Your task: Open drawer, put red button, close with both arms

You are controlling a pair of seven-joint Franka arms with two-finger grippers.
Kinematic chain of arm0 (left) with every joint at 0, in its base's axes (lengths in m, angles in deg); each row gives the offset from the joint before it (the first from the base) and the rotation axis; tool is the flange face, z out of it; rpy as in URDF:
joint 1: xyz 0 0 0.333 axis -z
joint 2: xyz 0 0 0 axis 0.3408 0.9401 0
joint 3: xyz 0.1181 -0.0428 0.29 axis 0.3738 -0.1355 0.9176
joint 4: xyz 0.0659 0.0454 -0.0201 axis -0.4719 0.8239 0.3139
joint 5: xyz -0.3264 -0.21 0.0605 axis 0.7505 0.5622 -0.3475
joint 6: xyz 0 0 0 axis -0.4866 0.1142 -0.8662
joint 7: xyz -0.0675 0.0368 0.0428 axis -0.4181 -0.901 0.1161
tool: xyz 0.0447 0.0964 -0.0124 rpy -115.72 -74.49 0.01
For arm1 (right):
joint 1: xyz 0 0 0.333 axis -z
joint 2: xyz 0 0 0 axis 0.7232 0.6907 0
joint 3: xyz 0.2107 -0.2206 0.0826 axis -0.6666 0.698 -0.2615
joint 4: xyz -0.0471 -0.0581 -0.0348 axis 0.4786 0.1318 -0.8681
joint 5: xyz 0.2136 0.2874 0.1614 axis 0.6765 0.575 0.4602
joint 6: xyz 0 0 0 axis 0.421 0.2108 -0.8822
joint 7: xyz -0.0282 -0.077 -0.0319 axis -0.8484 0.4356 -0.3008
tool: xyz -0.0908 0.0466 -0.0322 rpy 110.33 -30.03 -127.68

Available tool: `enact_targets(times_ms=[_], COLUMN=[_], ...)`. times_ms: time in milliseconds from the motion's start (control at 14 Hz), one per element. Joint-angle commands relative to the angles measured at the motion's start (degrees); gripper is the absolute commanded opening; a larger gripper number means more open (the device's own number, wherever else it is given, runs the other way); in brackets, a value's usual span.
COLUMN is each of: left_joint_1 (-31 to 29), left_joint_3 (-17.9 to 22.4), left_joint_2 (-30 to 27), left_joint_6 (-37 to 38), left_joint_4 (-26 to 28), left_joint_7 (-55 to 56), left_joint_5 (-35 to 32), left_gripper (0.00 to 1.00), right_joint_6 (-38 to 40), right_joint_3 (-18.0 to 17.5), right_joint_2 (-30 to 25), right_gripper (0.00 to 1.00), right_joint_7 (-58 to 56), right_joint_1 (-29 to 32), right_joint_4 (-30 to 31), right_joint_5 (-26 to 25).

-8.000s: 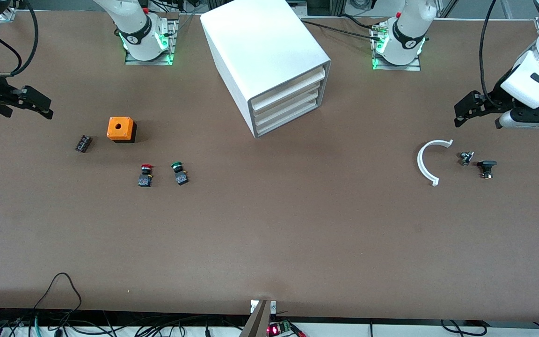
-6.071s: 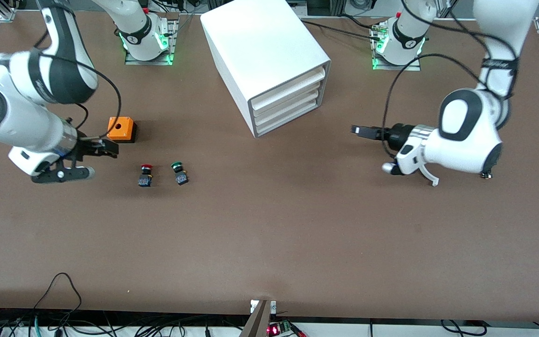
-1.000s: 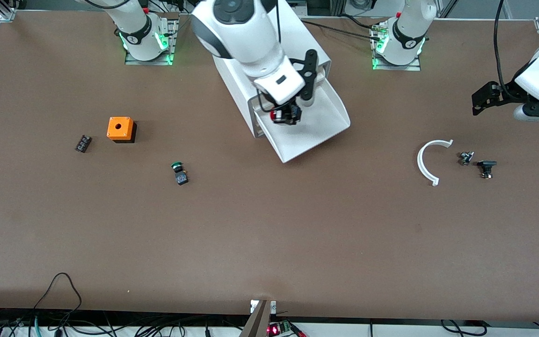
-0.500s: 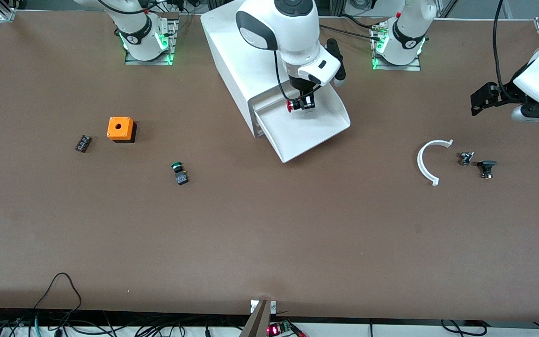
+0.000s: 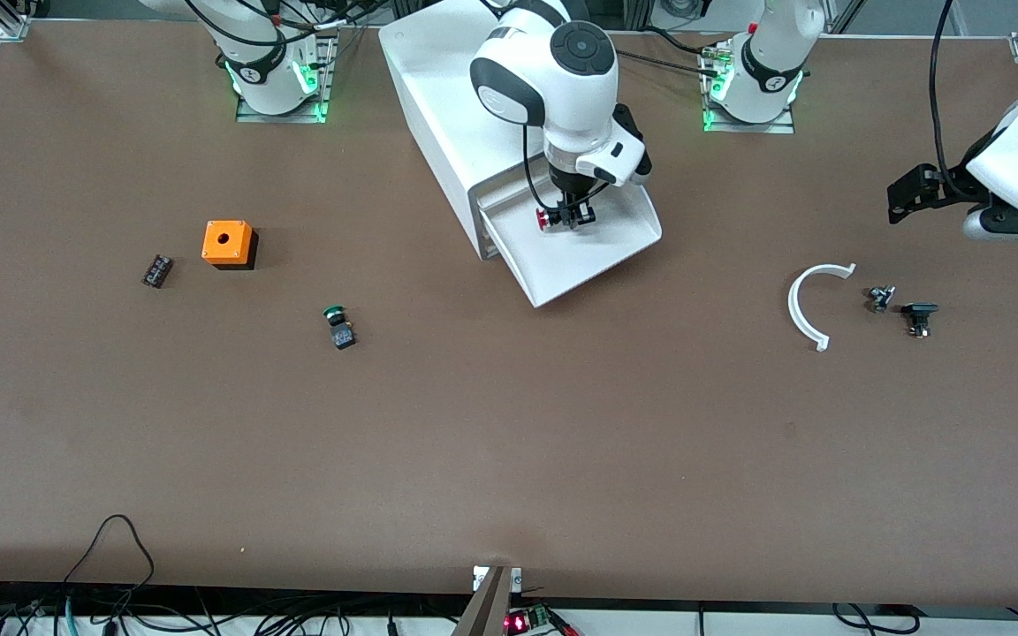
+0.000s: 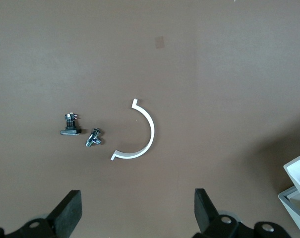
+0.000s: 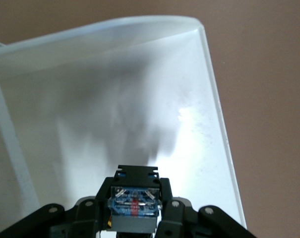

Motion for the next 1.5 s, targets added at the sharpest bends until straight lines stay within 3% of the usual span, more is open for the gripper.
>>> enact_targets(times_ms=[0, 143, 214, 357, 571, 786, 1000, 1214, 1429], left_joint_1=[0.68, 1.20, 2.08, 3.48, 3.67, 5.85, 10.06, 15.51, 17.55], left_joint_3=[0.27, -0.26, -0.35, -1.13, -3.07, -4.30, -6.15, -6.33, -8.77], left_joint_2=[2.04, 4.15, 5.03, 6.87, 8.72, 11.62, 16.45, 19.27, 19.72], left_joint_6=[-1.63, -7.32, -10.49, -16.38, -24.29, -32.82, -38.71, -41.10, -40.84], left_joint_4=[0.39, 3.54, 5.21, 8.11, 12.33, 16.46, 17.88, 18.15, 18.84], left_joint_7=[1.44, 5.38, 7.40, 11.53, 16.11, 19.89, 27.00, 32.28, 33.18], left_joint_5=[0.48, 1.53, 1.54, 1.63, 3.64, 5.84, 7.51, 9.79, 12.17], left_gripper=[1.00, 1.00, 1.00, 1.00, 1.00, 1.00, 1.00, 1.00, 1.00], right_joint_6=[0.92, -0.22, -0.92, -1.02, -0.31, 0.91, 1.53, 1.80, 4.08], right_joint_3=[0.49, 0.49, 0.49, 0.49, 0.49, 1.01, 5.57, 12.25, 13.06], right_joint_2=[1.62, 2.32, 2.41, 2.33, -0.12, -6.01, -9.26, -12.35, -14.72], right_gripper=[0.28, 0.37, 0.51, 1.00, 1.00, 1.00, 1.00, 1.00, 1.00], right_joint_7=[-1.77, -1.51, -1.25, -0.63, 1.46, 5.34, 9.36, 27.69, 48.78], right_joint_1=[-1.28, -1.29, -1.29, -1.29, -0.50, 4.15, 6.88, 7.15, 11.97], right_joint_4=[-2.15, -2.15, -2.15, -2.41, -3.47, -3.30, -2.42, 0.21, 1.10], right_joint_5=[-2.22, -2.23, -2.23, -2.23, -2.32, -2.23, -2.06, -1.79, 1.35])
